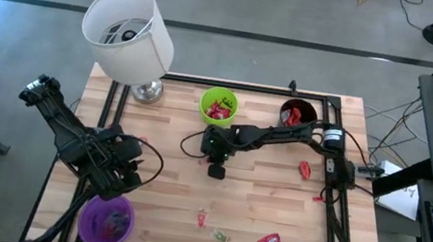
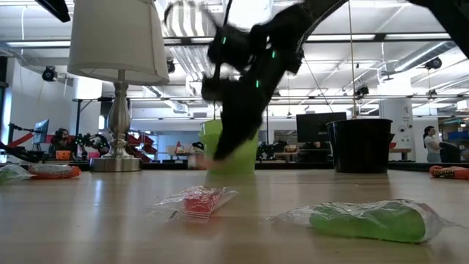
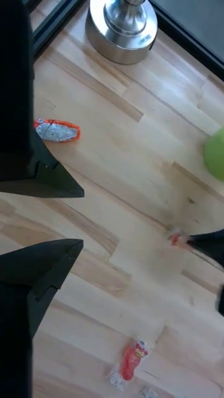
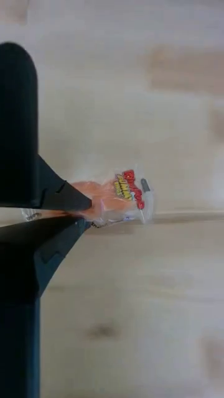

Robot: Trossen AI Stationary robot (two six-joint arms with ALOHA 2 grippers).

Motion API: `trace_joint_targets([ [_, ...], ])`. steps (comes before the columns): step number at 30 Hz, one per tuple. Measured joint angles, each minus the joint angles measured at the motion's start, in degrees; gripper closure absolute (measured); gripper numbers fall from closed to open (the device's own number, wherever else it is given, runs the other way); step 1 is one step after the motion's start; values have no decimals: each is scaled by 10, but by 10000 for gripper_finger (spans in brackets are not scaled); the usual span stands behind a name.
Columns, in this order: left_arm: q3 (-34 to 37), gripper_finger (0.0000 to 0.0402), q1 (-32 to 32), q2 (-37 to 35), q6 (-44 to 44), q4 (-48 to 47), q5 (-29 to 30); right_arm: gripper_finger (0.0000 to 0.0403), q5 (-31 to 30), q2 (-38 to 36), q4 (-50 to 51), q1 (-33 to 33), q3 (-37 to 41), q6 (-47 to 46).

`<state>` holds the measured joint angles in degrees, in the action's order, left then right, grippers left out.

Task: Sort candy
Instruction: Put the orange gummy candy into the violet bucket

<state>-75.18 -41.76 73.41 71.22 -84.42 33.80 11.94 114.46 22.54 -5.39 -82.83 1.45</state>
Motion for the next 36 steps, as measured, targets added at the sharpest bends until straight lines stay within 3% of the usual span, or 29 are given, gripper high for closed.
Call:
trace_joint_targets([
  [9, 0, 302, 0, 0, 0, 0, 1, 394, 0, -77, -1, 1, -2, -3],
  [12, 0, 302, 6, 2, 7, 5, 28, 394, 0, -100, -9, 2, -2, -22],
  [22, 0, 302, 95, 2, 44, 29, 43, 394, -1, -173, -73, 24, -3, -32],
  [31, 0, 302, 161, 2, -85, 236, 8, 394, -37, -227, -107, 24, -3, -29],
  [36, 0, 302, 185, 2, -106, 320, 7, 394, -42, -256, -106, 33, -3, -13],
])
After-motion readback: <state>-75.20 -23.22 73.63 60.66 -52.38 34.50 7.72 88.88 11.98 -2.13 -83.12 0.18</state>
